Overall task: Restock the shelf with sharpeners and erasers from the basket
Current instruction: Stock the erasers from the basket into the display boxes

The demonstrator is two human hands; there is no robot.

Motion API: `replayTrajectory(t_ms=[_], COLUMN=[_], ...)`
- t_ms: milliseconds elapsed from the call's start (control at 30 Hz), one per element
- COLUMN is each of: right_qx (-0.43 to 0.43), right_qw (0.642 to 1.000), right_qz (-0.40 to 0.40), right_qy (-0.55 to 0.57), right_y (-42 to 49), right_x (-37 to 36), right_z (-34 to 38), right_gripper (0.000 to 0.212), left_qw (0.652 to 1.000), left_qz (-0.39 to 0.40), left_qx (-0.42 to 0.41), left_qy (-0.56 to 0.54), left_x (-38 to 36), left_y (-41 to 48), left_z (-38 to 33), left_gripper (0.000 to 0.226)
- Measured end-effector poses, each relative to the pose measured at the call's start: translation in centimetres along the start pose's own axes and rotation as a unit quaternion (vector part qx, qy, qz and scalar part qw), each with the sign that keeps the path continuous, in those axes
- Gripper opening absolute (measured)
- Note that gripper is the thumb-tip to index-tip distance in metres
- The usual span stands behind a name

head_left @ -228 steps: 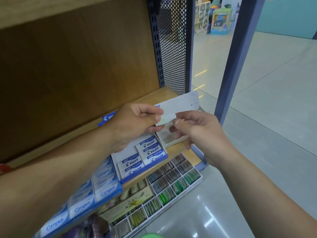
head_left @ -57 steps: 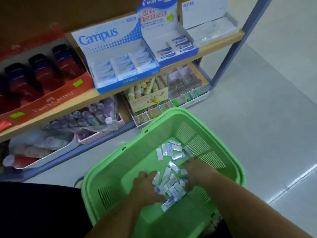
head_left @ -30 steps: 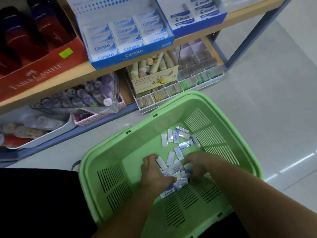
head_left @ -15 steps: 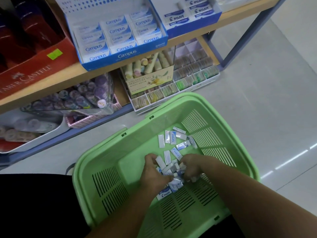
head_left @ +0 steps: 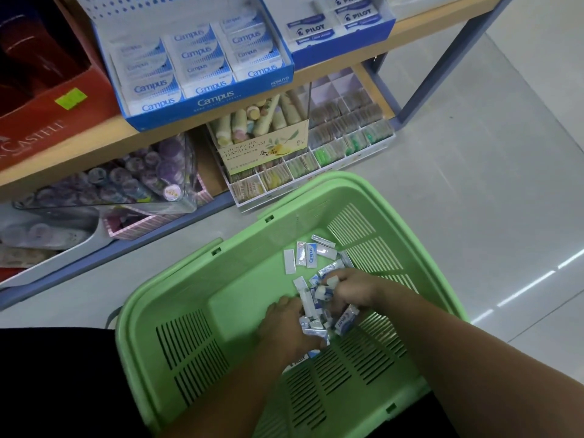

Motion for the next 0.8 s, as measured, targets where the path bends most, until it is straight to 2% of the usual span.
replayTrajectory(t_ms=[100,167,233,367,500,600,667,733,800], right_qx=[0.015,0.029,0.039,0.050,0.057,0.064,0.066,0.064,0.061], right_qw=[0.997,0.995,0.995,0.993,0.994,0.994,0.989,0.987,0.985], right_qz=[-0.015,-0.025,-0.033,-0.050,-0.045,-0.017,-0.009,-0.010,0.000], right_qy=[0.075,0.088,0.086,0.095,0.079,0.092,0.129,0.150,0.163], right_y=[-0.1,0.3,0.6,0.1,-0.9,-1.5,-1.9,-2.4,-2.9], right_x=[0.1,0.1,0.2,0.6,0.8,0.4,0.3,0.3,0.1], right_z=[0.2,0.6,0.8,1.4,2.6,3.3,3.5,3.9,4.4], right_gripper=[0.043,0.047,0.043,0.035,0.039,0.031,0.037,0.049,0.056], left_qw=[0.999,1.000,1.000,0.994,0.990,0.990,0.993,0.992,0.990], left_qz=[0.016,0.001,-0.002,0.030,0.042,0.050,0.056,0.062,0.074], left_qx=[0.011,0.009,-0.001,-0.035,-0.057,-0.080,-0.078,-0.081,-0.081], left_qy=[-0.026,-0.001,0.027,0.103,0.119,0.101,0.073,0.079,0.087], left_x=[-0.6,-0.8,-0.6,-0.4,-1.1,-1.8,-2.0,-2.1,-2.1], left_y=[0.2,0.2,0.2,0.3,0.2,-0.4,-0.8,-1.0,-1.1], left_z=[-0.1,-0.1,-0.4,-0.9,-0.6,-1.1,-1.2,-1.5,-1.8], left_gripper=[0.074,0.084,0.084,0.069,0.064,0.042,0.036,0.037,0.028])
Point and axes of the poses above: each hand's wrist, its own y-axis towards the middle knuckle, its own x-axis out of the back of the hand, z = x × y, the point moved 8 cm from there along y, towards the middle knuckle, and after that the axes turned 11 degrees about z, right-handed, at the moved point
